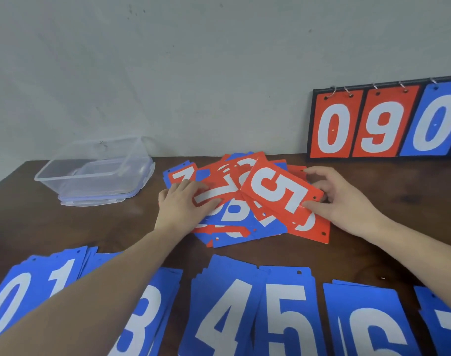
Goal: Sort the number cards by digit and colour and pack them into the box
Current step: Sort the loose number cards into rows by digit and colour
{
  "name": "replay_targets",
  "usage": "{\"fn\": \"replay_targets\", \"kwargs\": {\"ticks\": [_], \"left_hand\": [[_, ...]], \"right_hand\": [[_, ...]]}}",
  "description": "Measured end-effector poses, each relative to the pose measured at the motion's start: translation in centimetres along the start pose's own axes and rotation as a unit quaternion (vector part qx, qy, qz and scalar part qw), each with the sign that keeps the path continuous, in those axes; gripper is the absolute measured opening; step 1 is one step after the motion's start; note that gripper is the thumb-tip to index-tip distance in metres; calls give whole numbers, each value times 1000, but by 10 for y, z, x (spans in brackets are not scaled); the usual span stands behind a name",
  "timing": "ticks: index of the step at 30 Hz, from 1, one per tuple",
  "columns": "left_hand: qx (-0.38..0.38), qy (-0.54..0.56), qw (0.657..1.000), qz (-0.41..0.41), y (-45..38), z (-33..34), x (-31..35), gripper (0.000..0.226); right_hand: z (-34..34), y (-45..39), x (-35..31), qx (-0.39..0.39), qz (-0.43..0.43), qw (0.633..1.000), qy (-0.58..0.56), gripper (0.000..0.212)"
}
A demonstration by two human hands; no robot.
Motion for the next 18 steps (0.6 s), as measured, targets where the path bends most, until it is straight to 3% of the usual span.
{"fn": "replay_targets", "kwargs": {"ticks": [6,11,18], "left_hand": [[-78,20,996,-35,-13,-3,5,71],[-177,-29,983,-38,-24,-3,11,92],[-219,-9,970,-109,-18,-7,24,76]], "right_hand": [[-5,2,3,24,19,997,-76,20],[-6,4,-2,20,10,996,-84,16],[-7,6,-3,17,-3,994,-105,16]]}}
Point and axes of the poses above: each hand's wrist, its own y-axis away from the middle knuckle, its own z-axis out of the palm, x = y × z, the point moved 6 cm from there along -y, towards the middle knuckle, and after that the axes turned 2 degrees about x, right-handed, at the moved point
